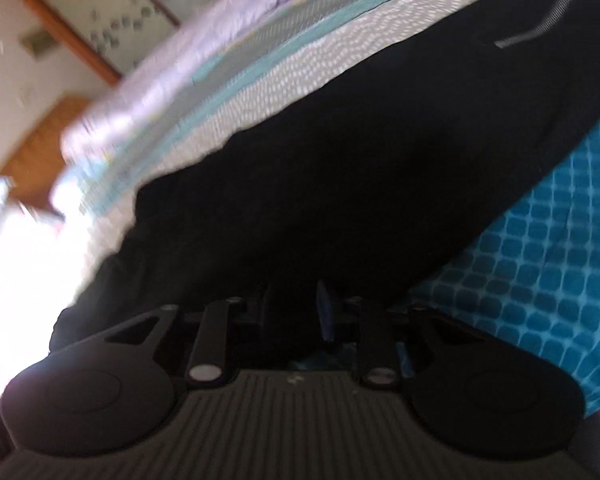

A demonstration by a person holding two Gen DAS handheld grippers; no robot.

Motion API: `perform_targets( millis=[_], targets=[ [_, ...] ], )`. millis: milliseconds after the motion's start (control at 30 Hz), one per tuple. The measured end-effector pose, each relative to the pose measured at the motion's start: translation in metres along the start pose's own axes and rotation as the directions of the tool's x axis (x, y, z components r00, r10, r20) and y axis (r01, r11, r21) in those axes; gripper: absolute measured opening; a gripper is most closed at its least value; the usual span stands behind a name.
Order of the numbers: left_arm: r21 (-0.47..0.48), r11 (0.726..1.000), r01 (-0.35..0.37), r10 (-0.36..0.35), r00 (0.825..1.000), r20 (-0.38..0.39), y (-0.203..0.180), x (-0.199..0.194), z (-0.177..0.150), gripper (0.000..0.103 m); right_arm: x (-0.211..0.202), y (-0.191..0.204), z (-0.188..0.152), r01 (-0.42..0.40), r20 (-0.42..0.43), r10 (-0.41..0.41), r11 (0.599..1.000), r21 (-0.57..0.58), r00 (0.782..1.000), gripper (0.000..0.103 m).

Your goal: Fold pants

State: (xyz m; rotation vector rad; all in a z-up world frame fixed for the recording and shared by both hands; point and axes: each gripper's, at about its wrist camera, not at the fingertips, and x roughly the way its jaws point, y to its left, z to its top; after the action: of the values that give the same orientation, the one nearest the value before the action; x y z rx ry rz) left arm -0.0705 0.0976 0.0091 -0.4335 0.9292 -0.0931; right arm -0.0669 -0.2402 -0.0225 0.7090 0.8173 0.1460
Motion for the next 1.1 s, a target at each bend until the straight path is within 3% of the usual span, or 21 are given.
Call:
perform_targets(
  millis=[233,367,533,600,700,1100],
  targets=[
    [0.134,0.991,-0.006,-0.009,0.994,0.109,-0.041,-0.019,0.001,0.018,-0.003,0.001,0.0,-0.034,-0.001,0.034,0.999,0.008,0.999,0.028],
    [0.207,0.978,-0.007,-0.014,0.995,0.101,-0.06,-0.012,-0.001,0.024,-0.011,0.001,0.002,-0.037,0.037,0.037,0.999,-0.002,0.999,0.029],
    [0.171,0.985,-0.028,0.029,1.0,-0.005,-0.055,0.014,-0.009,0.023,-0.026,-0.013,0.007,0.006,0.1,-0.004,1.0,-0.023,0.995,0.036],
    [0.154,0.988,-0.013,0.012,1.0,0.006,-0.051,0.015,-0.012,0.023,-0.023,-0.021,0.006,0.036,0.08,-0.036,0.999,0.006,0.996,0.034],
    [0.147,0.989,-0.008,0.008,1.0,0.0,-0.047,0.016,-0.014,0.023,-0.024,-0.03,0.004,-0.001,0.082,-0.005,0.998,0.063,0.997,0.034],
    [0.178,0.984,-0.024,0.023,1.0,0.01,-0.052,0.016,-0.018,0.023,-0.022,-0.023,0.01,-0.017,0.082,0.01,0.996,0.082,0.997,0.034]
  ],
)
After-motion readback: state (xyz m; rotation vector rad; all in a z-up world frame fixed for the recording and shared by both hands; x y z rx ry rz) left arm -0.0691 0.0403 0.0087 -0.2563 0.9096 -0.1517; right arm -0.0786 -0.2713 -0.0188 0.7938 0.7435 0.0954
